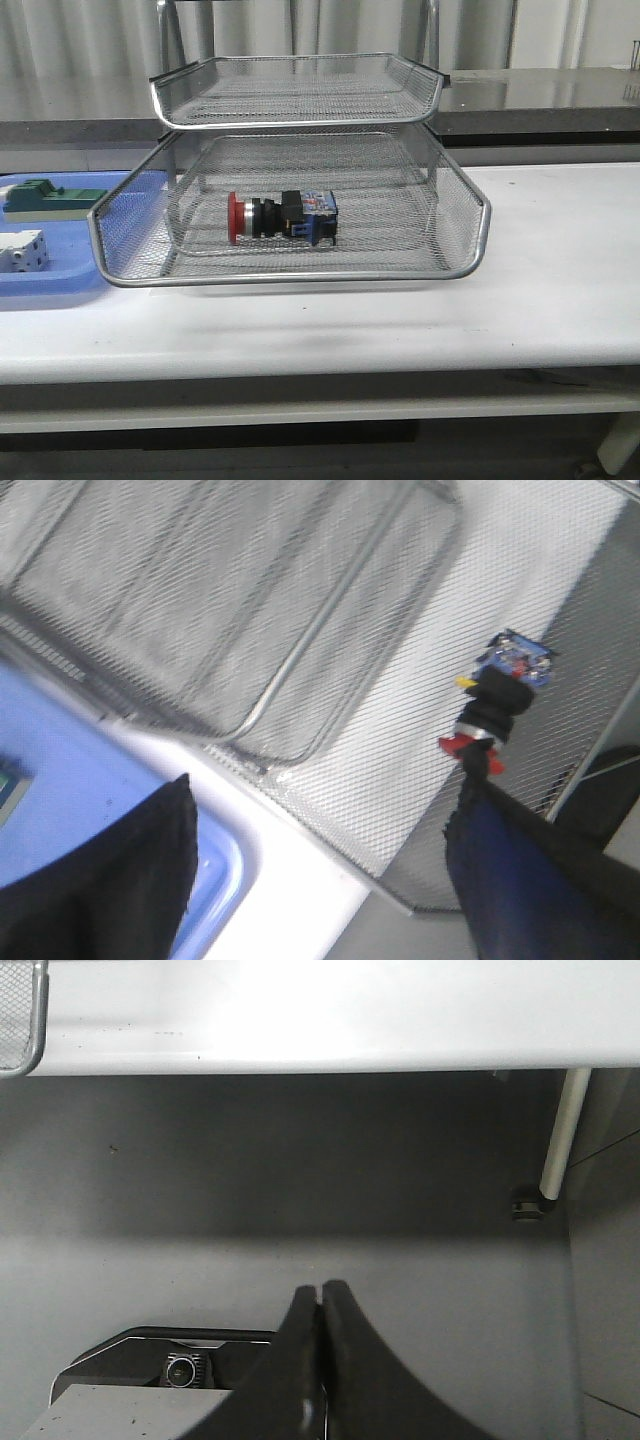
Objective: Place button on rack with both arms
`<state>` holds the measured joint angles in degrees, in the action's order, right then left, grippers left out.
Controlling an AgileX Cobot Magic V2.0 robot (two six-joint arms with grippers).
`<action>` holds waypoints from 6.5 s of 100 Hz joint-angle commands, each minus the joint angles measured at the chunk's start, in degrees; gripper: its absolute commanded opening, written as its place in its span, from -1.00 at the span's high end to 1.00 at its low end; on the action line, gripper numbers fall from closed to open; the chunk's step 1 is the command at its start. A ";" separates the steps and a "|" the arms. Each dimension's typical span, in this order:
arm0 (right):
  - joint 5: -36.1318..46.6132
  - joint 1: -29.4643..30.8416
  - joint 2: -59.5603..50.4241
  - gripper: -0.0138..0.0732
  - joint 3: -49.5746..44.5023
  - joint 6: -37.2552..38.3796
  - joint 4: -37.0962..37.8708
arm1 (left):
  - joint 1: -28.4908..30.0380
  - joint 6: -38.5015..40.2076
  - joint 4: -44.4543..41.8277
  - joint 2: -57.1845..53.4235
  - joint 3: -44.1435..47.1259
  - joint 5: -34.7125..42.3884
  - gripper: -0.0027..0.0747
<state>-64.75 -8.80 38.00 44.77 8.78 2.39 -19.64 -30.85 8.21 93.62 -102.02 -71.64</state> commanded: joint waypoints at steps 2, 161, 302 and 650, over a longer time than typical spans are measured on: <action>2.20 0.03 0.00 0.84 1.93 -0.14 0.83 | 4.79 2.15 2.41 -6.02 0.38 -1.36 -0.36; 2.20 0.03 0.00 0.84 1.93 -0.14 0.83 | 18.30 0.46 22.61 -71.60 87.21 74.37 -0.36; 7.96 0.03 0.59 0.84 1.93 -0.14 -2.96 | 18.30 0.46 22.61 -71.60 87.21 74.37 0.98; 24.01 -15.82 39.49 0.83 29.56 6.92 18.52 | 18.30 0.46 22.61 -71.60 87.21 74.37 0.98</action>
<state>-43.97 -26.42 84.71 76.25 13.20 17.31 -1.50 -30.34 30.39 21.74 -13.14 -1.20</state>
